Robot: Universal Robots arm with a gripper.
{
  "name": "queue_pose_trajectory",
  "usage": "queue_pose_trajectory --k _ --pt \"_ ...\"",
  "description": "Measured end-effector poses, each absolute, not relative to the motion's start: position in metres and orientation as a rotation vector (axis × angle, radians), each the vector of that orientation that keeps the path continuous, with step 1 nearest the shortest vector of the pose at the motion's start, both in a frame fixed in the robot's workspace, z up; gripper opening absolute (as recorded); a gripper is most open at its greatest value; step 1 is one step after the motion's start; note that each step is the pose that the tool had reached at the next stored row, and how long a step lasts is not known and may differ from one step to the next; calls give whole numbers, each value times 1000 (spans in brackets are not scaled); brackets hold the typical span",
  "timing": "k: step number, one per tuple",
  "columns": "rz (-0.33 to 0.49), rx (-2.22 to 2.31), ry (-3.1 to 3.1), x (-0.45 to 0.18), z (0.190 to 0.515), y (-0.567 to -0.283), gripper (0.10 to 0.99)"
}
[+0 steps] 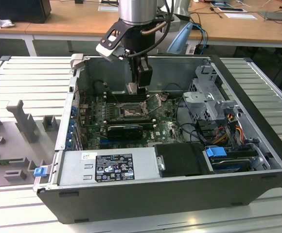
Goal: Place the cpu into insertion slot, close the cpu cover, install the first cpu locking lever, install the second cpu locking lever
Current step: 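Place the cpu into insertion slot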
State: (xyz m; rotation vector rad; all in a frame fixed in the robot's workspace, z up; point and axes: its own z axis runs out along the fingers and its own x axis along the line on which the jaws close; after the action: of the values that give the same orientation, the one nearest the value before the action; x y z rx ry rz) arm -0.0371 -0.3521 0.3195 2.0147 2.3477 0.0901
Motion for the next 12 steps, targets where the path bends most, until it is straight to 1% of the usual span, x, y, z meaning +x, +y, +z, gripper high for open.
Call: queue_pose_trajectory --k 8,12 --pt "99 2021 2348 -37 310 -352 529" --pt "97 2095 2279 -37 304 -352 529"
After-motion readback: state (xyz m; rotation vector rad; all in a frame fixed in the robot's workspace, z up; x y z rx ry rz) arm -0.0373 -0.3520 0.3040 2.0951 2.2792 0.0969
